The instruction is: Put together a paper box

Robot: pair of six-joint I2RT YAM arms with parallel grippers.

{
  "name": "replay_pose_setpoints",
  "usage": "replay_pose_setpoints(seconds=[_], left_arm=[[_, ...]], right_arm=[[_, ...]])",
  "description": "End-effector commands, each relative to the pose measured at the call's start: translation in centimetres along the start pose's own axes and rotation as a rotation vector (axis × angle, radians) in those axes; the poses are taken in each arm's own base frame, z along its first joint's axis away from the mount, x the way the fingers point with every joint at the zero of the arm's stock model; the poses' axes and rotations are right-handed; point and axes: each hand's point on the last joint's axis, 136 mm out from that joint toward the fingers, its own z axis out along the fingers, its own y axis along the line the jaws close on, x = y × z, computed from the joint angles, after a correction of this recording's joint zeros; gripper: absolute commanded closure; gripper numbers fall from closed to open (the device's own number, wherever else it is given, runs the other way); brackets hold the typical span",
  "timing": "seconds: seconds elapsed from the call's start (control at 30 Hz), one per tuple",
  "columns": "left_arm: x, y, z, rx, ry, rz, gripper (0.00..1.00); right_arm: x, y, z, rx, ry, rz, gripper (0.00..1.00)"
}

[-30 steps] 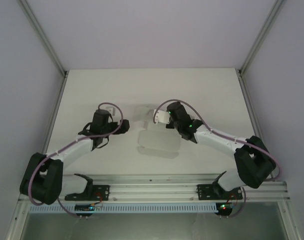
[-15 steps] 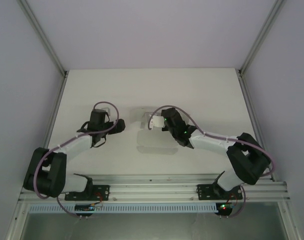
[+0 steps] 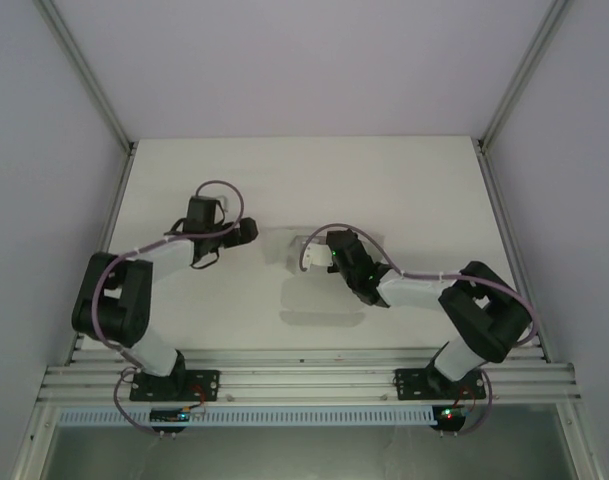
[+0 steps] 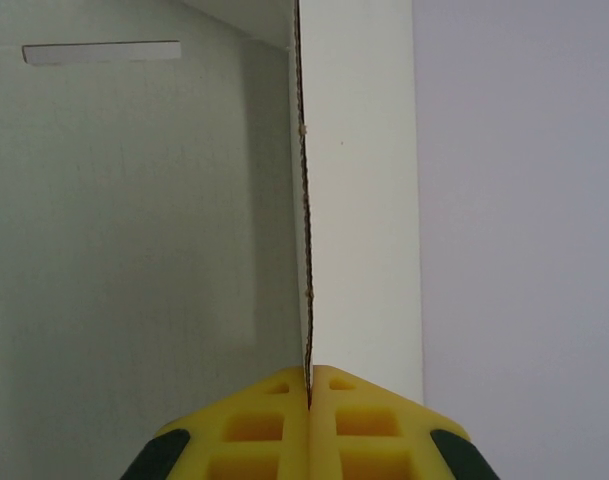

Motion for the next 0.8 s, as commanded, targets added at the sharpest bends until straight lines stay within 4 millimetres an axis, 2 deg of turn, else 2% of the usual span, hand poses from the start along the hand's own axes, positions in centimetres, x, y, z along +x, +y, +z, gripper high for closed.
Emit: replay_pose_setpoints(seconds=[0.0,0.2,0.37,0.77], left_arm=[[-0.1,-2.1,0.8,0.114,0.042,0.039,0.0],[1.5,-4.7,1.6,0.244,0.094,0.086,0.0],[2.5,-6.8,1.4,0.298,0.114,0.146,0.0],[3.7,-10.5,0.3,0.318,0.105,0.243,0.0]], right_arm=[[-0.4,-0.5,0.0,0.023,-0.013,0.025,0.99],[-0.3,-0.5,0.1,0.025,-0.01,0.034,0.99],[-0.1,-0.4,0.3,0.029,0.005,0.034,0.99],[-0.2,-1.4,0.3,0.057,-0.003,0.096,0.99]])
